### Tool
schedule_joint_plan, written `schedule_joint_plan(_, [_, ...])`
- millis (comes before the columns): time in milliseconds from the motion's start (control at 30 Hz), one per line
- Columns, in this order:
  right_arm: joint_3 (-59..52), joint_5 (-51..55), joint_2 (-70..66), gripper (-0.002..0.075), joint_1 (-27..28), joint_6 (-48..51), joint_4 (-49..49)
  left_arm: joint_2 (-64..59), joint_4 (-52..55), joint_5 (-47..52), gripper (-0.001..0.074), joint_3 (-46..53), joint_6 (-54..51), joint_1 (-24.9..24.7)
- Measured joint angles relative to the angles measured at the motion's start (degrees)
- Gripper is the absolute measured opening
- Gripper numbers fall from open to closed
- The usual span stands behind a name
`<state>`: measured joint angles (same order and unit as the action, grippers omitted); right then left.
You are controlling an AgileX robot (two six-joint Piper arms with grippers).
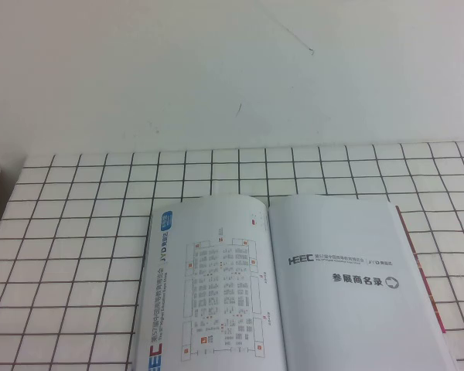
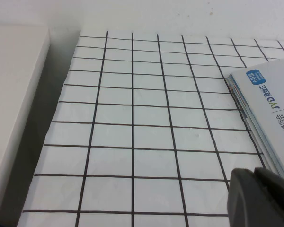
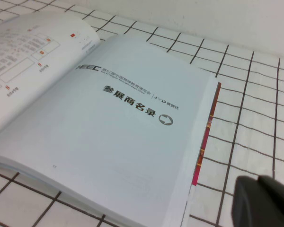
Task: Close book
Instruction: 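Close the open booklet and leave it lying on the table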
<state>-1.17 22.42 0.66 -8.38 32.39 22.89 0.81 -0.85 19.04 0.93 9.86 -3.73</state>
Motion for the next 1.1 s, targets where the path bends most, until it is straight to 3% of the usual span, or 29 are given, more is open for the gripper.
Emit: schedule_joint_plan(1100, [0.0,0.0,0.0,-0.0003,0.0,0.1,0.0,0.0,0.8,0.0,-0.0004,0.0,-1.7,0.0])
